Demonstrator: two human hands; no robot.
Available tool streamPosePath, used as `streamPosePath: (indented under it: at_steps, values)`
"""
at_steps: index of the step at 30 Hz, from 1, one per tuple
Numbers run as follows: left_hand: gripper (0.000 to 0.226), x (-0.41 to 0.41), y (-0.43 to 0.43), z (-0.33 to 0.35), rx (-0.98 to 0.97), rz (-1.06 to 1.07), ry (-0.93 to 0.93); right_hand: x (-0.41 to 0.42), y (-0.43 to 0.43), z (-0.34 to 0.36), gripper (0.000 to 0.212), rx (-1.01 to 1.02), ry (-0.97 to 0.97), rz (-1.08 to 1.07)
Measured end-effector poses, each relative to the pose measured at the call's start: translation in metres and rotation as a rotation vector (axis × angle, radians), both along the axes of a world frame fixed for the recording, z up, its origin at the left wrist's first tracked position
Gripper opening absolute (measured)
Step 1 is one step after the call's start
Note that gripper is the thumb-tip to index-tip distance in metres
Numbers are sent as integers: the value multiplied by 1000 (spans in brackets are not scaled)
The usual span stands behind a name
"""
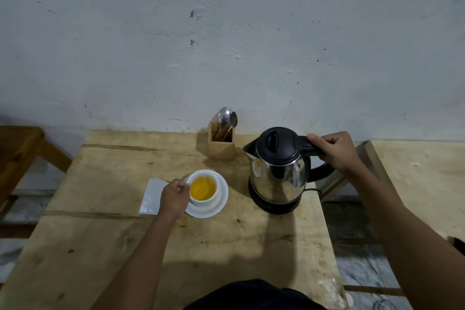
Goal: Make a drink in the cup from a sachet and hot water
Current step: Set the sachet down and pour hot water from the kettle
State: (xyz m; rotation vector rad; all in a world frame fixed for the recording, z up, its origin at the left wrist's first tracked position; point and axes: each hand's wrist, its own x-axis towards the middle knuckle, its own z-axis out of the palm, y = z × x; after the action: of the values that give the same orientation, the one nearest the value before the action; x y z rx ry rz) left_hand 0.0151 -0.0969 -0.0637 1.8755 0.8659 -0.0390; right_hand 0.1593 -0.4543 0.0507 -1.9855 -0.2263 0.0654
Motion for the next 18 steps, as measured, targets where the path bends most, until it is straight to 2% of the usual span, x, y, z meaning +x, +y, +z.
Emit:
streamPosePath:
  at_steps: [3, 10, 18]
  values:
    - [19, 1, 0, 0, 10, 0, 6, 2, -5, -6, 98, 43, 4, -8]
    - [19, -2, -2, 1, 60, 2, -15, 10, -12, -17, 98, 24, -73, 48]
    - [16, -1, -5, 5, 103, -13, -5, 10, -22, -17, 61, 25, -16, 41]
